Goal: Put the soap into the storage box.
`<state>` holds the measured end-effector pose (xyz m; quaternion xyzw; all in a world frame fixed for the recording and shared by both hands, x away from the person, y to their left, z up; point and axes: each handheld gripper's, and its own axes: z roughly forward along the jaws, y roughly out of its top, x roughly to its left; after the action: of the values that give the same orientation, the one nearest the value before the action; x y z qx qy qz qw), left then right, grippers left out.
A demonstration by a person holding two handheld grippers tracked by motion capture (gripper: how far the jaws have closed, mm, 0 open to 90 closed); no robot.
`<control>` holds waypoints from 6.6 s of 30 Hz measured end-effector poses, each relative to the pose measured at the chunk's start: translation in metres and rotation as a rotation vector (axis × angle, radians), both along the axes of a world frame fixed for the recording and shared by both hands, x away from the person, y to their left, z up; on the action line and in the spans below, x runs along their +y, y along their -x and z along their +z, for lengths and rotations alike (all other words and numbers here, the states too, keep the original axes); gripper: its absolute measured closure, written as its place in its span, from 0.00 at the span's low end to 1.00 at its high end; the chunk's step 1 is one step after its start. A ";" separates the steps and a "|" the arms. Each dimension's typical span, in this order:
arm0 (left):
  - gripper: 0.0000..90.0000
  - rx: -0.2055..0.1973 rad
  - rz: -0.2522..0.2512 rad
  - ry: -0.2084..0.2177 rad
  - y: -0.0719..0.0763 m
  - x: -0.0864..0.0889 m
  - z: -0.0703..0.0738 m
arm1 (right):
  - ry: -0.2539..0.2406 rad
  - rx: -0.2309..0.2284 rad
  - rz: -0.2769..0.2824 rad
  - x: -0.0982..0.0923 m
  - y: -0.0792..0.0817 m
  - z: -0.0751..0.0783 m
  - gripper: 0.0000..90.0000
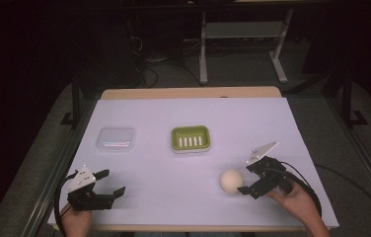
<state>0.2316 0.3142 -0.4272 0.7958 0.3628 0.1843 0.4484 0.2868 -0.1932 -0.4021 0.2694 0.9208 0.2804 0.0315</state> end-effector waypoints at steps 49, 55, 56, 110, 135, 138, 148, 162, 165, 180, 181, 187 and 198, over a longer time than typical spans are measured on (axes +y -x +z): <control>0.14 -0.001 -0.001 0.006 0.001 0.001 0.000 | 0.156 0.047 0.112 0.053 -0.025 -0.023 0.25; 0.14 0.002 -0.003 0.004 0.001 0.001 0.000 | 0.138 0.042 0.114 0.056 -0.028 -0.016 0.26; 0.14 0.002 -0.003 0.004 0.001 0.001 0.000 | 0.138 0.042 0.114 0.056 -0.028 -0.016 0.26; 0.14 0.006 0.011 0.024 -0.001 0.002 0.000 | 0.051 0.050 0.157 0.107 -0.101 0.034 0.25; 0.14 0.004 0.013 0.026 0.000 0.003 0.000 | 0.043 0.036 0.176 0.128 -0.125 0.049 0.25; 0.14 0.003 0.016 0.030 0.000 0.003 0.000 | 0.046 0.042 0.183 0.132 -0.129 0.050 0.25; 0.14 0.004 0.013 0.020 0.000 0.004 0.000 | 0.044 0.046 0.181 0.141 -0.139 0.050 0.25; 0.14 0.004 0.017 0.022 0.000 0.004 0.000 | 0.054 0.063 0.160 0.153 -0.152 0.032 0.25; 0.14 0.003 0.017 0.023 0.001 0.004 0.000 | 0.061 0.068 0.155 0.154 -0.154 0.028 0.25; 0.14 0.004 0.015 0.018 0.001 0.005 0.000 | 0.068 0.077 0.112 0.156 -0.163 0.017 0.25; 0.14 0.004 0.014 0.017 0.001 0.005 0.000 | 0.072 0.071 0.111 0.157 -0.164 0.016 0.25; 0.14 0.004 0.013 0.018 0.001 0.005 0.000 | 0.072 0.064 0.105 0.160 -0.167 0.013 0.25; 0.14 0.001 0.009 0.019 0.001 0.004 0.000 | 0.068 0.059 0.078 0.162 -0.171 0.008 0.25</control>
<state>0.2306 0.3185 -0.4269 0.7901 0.3684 0.1824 0.4547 0.4580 -0.0310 -0.3944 0.2402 0.9401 0.2418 0.0026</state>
